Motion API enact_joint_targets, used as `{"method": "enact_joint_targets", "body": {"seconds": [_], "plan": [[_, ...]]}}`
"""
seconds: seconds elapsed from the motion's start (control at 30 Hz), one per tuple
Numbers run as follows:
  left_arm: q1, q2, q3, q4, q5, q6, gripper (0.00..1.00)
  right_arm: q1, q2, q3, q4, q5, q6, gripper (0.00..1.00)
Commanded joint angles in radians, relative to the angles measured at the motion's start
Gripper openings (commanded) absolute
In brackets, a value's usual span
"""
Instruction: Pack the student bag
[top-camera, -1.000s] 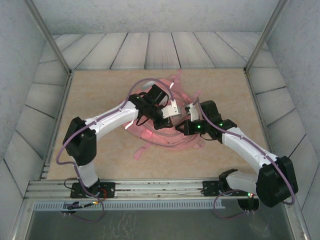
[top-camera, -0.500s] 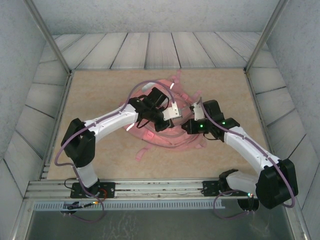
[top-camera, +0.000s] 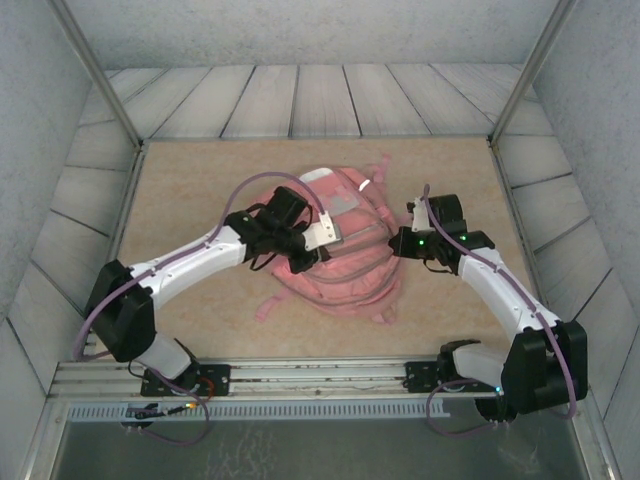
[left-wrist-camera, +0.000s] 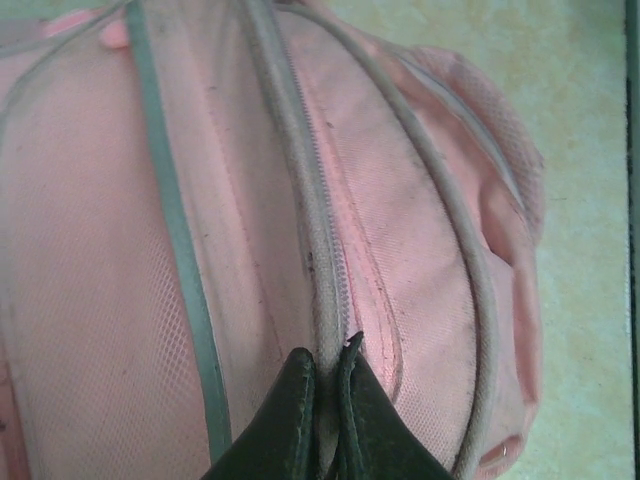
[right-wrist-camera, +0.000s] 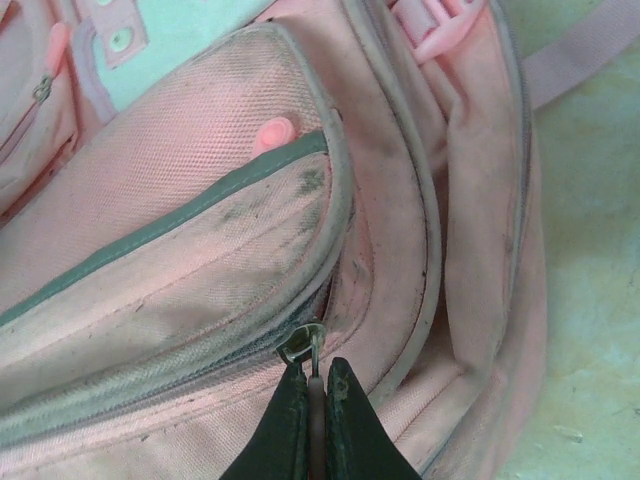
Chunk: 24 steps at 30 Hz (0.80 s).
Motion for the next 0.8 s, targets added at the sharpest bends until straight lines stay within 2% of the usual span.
{"method": "enact_joint_targets", "body": {"seconds": [0.0, 0.13, 0.33, 0.47, 0.53, 0.67, 0.77], "plan": [[0.093, -0.046, -0.070, -0.096, -0.151, -0.075, 0.00, -0.072, 0.005, 0.014, -0.009, 0.175, 0.003, 0.00], [0.159, -0.044, -0.087, -0.069, -0.206, -0.119, 0.00, -0.079, -0.010, 0.011, -0.018, 0.150, 0.001, 0.00], [0.176, 0.030, -0.063, -0.007, -0.230, -0.161, 0.00, -0.079, -0.048, 0.002, -0.001, 0.015, -0.034, 0.00], [0.175, 0.076, -0.029, 0.027, -0.179, -0.163, 0.01, -0.056, -0.065, -0.004, -0.010, -0.052, -0.041, 0.00], [0.175, 0.083, -0.017, 0.043, -0.133, -0.161, 0.07, -0.032, -0.075, -0.009, -0.011, -0.061, -0.043, 0.00], [0.174, 0.088, 0.017, 0.015, -0.038, -0.146, 0.26, 0.004, -0.090, -0.012, -0.014, -0.050, -0.055, 0.00], [0.165, 0.058, 0.021, -0.016, 0.012, -0.138, 0.35, 0.015, -0.095, -0.005, -0.019, -0.057, -0.061, 0.00]]}}
